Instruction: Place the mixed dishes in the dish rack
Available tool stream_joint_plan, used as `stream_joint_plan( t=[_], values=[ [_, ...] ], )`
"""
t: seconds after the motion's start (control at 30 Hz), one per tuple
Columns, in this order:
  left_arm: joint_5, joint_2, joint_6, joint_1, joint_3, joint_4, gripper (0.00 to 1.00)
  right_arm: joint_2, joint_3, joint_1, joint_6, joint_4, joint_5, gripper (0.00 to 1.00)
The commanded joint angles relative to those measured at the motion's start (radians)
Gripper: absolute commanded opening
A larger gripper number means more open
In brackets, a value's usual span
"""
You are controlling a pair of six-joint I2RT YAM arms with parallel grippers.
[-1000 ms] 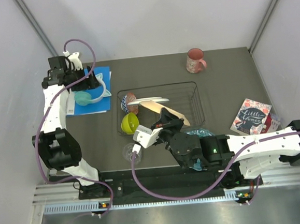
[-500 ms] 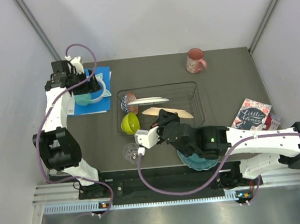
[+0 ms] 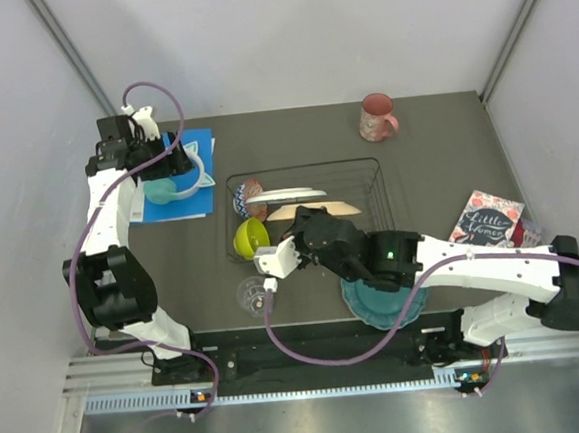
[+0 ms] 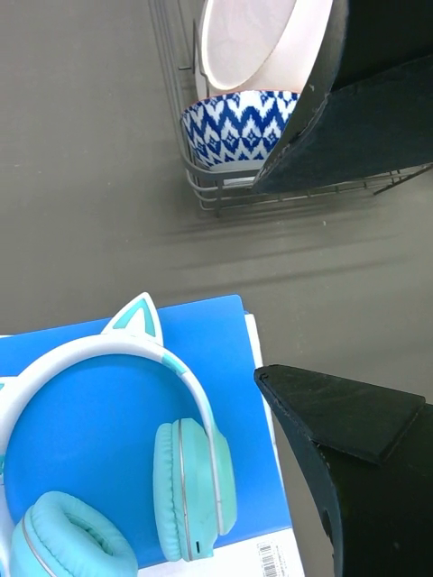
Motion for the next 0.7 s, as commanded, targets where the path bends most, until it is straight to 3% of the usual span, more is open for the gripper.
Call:
stream_joint_plan(
  t=[0.0, 0.37, 0.67],
  values=[
    [0.019, -0.025, -0.033, 0.008, -0.004, 0.055, 0.81, 0.034, 0.003, -0.038, -0.067, 0.228, -0.045, 0.0],
    [0.02, -0.013, -0.029, 0.014, -0.021, 0.062, 0.8, 0.104, -0.013, -0.115, -0.139, 0.398, -0.1, 0.0],
    [0.019, -0.001, -0.025, 0.016, -0.05, 0.068, 0.8, 0.117, 0.059, -0.107, -0.176, 0.394, -0.068, 0.0]
  ],
)
